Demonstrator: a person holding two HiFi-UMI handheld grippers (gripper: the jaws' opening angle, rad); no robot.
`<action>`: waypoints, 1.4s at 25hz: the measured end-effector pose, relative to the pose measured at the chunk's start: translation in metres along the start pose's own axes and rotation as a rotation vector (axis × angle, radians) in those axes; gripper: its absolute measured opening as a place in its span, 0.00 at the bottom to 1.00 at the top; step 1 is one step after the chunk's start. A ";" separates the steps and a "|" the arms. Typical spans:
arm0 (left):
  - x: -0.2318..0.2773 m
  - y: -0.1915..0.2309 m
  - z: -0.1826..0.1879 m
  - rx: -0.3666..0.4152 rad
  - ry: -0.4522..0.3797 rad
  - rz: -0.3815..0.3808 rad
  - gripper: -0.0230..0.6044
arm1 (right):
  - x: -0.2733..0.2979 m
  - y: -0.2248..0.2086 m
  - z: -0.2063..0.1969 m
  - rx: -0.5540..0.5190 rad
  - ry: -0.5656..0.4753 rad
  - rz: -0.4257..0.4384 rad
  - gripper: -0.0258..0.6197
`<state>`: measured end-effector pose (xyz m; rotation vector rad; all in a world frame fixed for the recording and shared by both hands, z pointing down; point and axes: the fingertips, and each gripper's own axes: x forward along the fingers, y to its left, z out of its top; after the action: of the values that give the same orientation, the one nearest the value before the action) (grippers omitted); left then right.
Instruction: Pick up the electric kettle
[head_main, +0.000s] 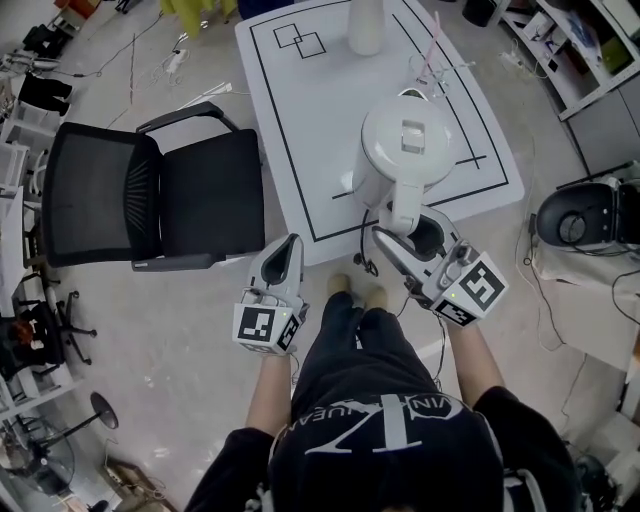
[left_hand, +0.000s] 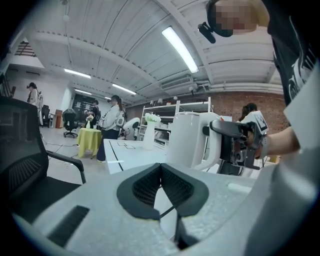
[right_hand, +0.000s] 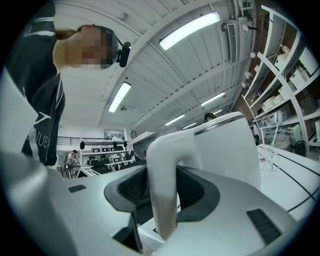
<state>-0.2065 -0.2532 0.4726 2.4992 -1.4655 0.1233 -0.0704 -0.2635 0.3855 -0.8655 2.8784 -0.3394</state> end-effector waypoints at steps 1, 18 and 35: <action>0.002 0.001 0.000 -0.003 0.002 -0.004 0.05 | 0.002 0.000 0.002 -0.002 -0.004 -0.002 0.30; 0.016 0.017 0.008 -0.014 0.003 -0.010 0.05 | 0.013 -0.003 0.013 -0.014 -0.082 0.089 0.25; 0.005 0.015 0.016 -0.011 -0.017 0.009 0.05 | 0.009 -0.023 0.054 0.035 -0.199 0.096 0.24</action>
<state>-0.2177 -0.2686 0.4604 2.4910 -1.4799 0.0953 -0.0559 -0.2973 0.3382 -0.7092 2.7104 -0.2761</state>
